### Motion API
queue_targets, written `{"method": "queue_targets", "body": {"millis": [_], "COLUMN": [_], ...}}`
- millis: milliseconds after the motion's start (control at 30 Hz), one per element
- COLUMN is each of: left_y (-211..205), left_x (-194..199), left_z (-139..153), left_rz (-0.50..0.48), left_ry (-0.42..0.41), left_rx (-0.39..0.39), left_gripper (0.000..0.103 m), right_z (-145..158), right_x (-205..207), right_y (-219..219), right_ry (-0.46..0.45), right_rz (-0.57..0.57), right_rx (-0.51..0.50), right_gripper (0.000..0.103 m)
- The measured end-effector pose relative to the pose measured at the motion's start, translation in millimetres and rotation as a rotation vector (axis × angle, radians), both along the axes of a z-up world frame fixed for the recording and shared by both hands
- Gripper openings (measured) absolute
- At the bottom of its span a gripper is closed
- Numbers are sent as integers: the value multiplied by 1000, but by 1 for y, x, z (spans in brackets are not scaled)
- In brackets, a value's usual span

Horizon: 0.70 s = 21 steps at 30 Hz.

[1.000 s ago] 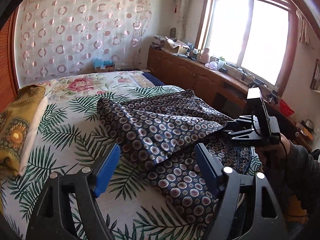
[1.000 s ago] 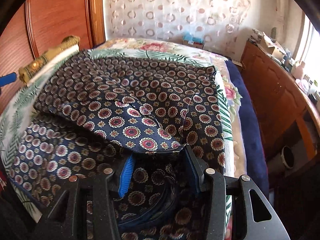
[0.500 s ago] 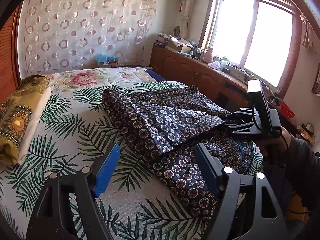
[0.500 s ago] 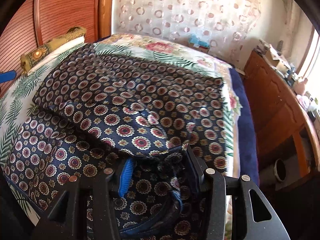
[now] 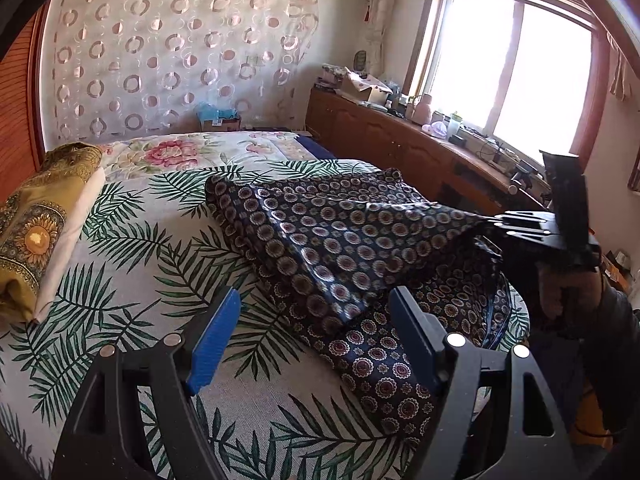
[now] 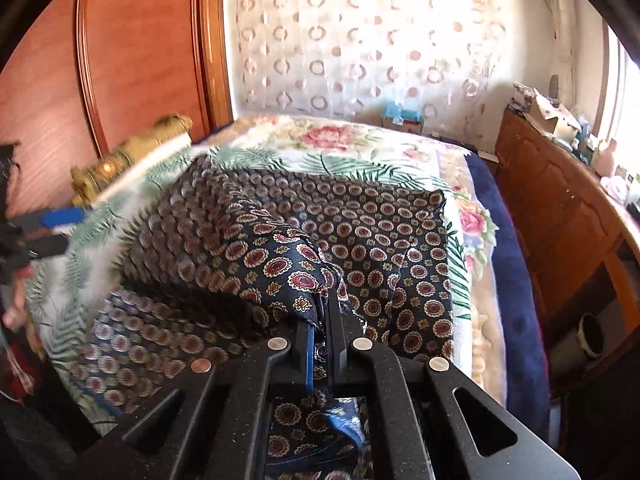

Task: Fold small clothes
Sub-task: 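Grasp the folded shirt edge with the right tool and tuck it inward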

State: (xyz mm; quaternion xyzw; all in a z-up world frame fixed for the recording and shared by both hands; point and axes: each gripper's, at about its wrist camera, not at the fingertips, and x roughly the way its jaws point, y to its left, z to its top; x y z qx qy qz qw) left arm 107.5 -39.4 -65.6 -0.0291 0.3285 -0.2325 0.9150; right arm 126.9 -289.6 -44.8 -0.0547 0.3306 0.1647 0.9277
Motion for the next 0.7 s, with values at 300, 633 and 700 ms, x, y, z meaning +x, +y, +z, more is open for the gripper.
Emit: {"method": "queue_targets", "body": {"millis": [300, 633, 700], "left_y": [0, -4, -2], "left_x": [-2, -4, -5], "left_z": [-1, 0, 1], "left_rz": [1, 0, 7], "left_ry": [-1, -17, -21], "left_rx": [-8, 11, 14], "left_gripper": [77, 77, 77], "right_z": [4, -10, -2], "right_x": [-28, -39, -45], "right_y": [-42, -62, -61], "right_ry": [-1, 17, 1], "right_rz": [-106, -140, -171], "right_rx": [-28, 10, 10], "right_gripper": [3, 29, 35]}}
